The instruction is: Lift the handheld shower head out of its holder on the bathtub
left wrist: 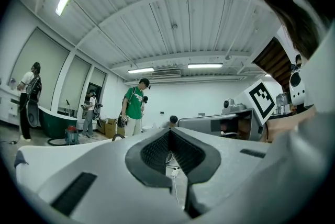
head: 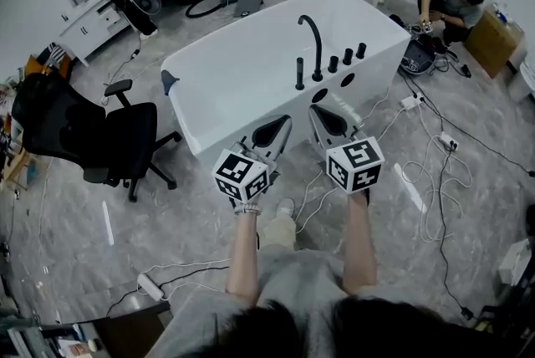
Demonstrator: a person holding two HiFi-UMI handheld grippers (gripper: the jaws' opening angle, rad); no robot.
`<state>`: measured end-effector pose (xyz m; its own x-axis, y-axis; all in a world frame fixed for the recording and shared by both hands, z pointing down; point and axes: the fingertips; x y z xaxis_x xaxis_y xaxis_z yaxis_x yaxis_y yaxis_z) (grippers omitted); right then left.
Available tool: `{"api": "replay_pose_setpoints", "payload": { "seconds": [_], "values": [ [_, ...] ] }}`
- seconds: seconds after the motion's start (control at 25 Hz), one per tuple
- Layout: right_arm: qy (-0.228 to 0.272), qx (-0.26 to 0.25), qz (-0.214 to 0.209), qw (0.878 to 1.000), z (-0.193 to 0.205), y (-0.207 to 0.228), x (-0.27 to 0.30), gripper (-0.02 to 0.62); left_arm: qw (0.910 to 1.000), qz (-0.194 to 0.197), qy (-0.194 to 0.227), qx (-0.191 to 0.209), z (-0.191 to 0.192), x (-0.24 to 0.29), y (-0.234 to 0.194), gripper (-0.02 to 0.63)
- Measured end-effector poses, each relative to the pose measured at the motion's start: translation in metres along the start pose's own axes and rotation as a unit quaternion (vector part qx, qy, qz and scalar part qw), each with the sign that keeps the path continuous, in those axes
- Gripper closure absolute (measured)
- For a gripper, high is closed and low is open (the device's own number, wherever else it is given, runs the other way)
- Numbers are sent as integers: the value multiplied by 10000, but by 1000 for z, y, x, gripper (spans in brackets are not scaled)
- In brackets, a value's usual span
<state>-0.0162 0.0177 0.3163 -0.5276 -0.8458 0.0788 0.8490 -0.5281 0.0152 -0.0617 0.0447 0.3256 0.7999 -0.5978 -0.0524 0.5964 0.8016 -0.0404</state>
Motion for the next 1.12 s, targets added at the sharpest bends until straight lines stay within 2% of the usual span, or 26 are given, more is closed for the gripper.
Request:
{"api": "replay_pose_setpoints", "payload": {
  "seconds": [0.48, 1.12],
  "values": [
    [-221, 93, 239, 9994, 7, 39, 70, 595, 9995, 237, -124, -171, 8, 44, -71, 601],
    [-562, 185, 694, 9958, 23, 62, 158, 595, 9957, 713, -349, -484, 31, 72, -165, 601]
  ]
}}
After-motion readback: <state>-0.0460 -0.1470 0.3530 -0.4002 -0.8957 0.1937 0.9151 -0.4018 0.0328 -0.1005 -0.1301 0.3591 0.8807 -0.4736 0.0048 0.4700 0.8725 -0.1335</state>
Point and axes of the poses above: the fingertips, and each gripper's own axes: x forward along the fingers, y to its right, z out of its underside, and after that the axes turned 13 degrees about z, right-handed
